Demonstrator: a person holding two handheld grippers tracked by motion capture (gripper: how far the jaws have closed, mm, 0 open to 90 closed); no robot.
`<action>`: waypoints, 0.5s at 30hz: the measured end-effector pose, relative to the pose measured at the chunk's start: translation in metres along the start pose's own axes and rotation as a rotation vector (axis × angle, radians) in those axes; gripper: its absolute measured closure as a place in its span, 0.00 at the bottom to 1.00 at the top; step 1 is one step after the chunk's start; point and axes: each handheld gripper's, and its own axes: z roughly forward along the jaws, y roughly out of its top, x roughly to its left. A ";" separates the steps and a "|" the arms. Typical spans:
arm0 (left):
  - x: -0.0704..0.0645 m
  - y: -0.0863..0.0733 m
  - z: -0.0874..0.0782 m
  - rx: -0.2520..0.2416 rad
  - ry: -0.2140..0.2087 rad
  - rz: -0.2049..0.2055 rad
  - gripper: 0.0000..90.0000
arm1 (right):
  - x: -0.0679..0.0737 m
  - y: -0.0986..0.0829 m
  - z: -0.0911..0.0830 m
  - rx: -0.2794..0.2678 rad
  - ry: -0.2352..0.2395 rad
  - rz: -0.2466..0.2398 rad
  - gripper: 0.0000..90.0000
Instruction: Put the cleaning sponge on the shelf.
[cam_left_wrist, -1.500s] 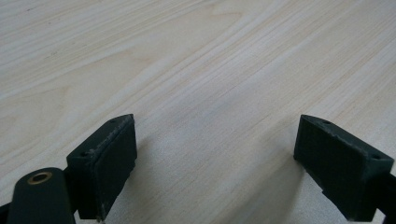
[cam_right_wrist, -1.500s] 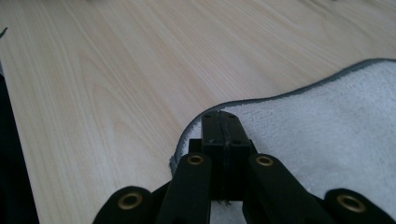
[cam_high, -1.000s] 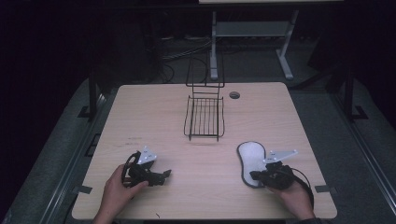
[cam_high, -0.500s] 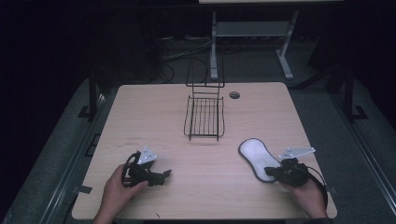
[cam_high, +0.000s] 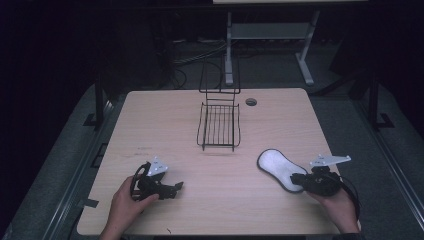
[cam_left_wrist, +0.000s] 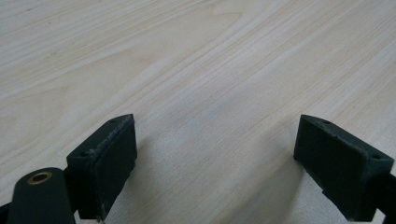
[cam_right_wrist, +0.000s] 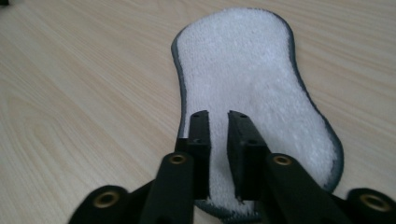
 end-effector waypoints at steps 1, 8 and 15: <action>0.000 0.000 0.000 0.000 0.000 0.001 0.14 | 0.001 0.003 0.001 0.002 -0.002 -0.004 0.74; 0.000 0.000 0.000 0.000 -0.001 0.000 0.14 | -0.001 0.013 0.005 -0.001 -0.022 -0.006 0.43; 0.000 0.000 0.000 0.000 -0.001 0.000 0.14 | -0.012 0.028 0.019 0.015 -0.049 -0.029 0.15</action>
